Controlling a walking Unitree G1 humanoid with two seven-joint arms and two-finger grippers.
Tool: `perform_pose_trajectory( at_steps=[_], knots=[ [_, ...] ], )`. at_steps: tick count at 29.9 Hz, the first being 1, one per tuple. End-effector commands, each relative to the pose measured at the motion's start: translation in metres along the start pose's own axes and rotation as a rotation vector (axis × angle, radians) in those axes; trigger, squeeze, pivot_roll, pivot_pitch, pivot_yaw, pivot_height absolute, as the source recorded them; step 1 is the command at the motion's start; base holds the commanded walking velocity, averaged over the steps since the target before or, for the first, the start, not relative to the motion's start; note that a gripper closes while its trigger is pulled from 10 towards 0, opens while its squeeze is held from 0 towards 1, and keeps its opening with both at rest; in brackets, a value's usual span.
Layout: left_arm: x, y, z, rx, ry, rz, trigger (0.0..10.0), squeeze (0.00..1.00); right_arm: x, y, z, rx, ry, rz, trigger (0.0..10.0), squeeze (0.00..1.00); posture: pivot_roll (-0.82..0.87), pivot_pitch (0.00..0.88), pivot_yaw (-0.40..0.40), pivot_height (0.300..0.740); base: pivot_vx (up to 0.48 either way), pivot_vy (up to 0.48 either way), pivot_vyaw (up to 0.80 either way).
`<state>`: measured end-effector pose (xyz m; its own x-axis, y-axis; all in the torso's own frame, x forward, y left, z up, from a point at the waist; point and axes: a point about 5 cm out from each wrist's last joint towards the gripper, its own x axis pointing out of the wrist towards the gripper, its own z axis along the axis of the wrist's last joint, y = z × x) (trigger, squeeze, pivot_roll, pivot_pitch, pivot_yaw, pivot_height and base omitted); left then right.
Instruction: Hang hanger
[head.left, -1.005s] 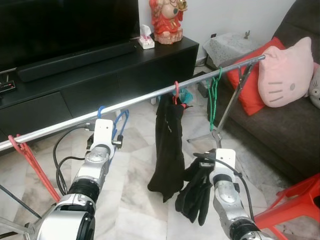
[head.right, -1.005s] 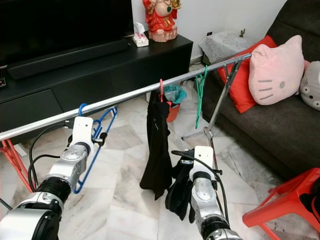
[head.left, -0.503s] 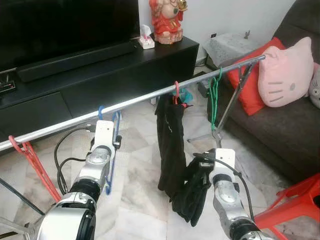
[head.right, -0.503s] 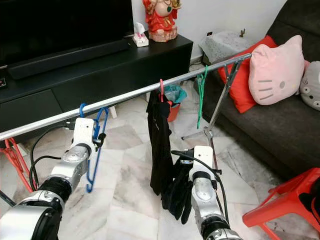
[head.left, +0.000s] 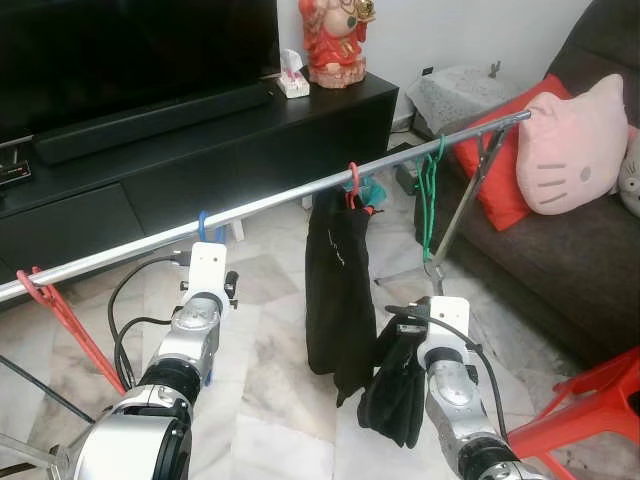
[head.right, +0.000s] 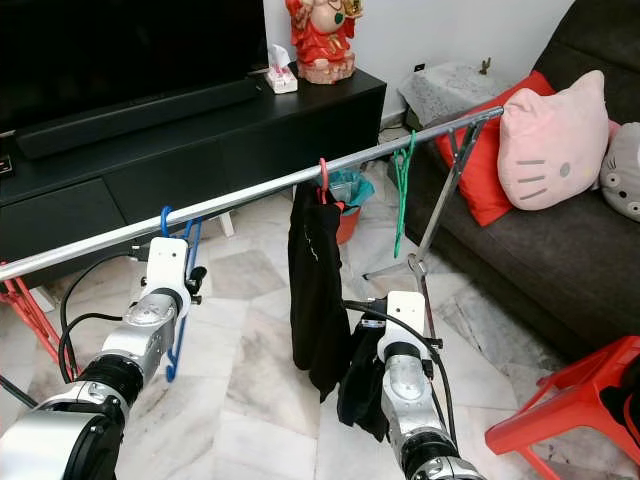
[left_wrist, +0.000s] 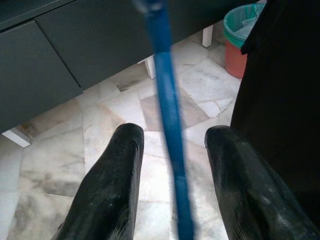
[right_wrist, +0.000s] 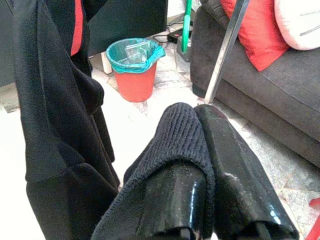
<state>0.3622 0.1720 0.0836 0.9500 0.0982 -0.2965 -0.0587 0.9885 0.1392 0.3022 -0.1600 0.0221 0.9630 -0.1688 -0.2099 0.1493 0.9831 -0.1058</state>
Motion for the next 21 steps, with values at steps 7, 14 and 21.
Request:
perform_pose_trajectory(
  at_steps=[7,14,21],
  knots=[
    [0.0006,0.0010,-0.0003,0.005,0.004,0.006,0.0,0.00,0.0046,0.0005,0.0079,0.004,-0.019,0.000,10.0,0.00,0.05,0.000,-0.016,0.740,0.000,0.000,0.00],
    [0.0000,0.0041,-0.0027,0.003,0.008,0.015,0.0,0.00,0.0031,0.0004,0.0055,0.003,-0.014,-0.001,10.0,0.00,0.05,0.000,-0.013,0.740,0.000,0.000,0.00],
    [-0.0004,0.0055,-0.0034,-0.003,0.004,0.022,0.0,0.00,0.0023,0.0010,0.0042,0.003,-0.010,0.000,10.0,0.00,0.05,0.000,-0.013,0.740,0.000,0.000,0.00]
  ],
)
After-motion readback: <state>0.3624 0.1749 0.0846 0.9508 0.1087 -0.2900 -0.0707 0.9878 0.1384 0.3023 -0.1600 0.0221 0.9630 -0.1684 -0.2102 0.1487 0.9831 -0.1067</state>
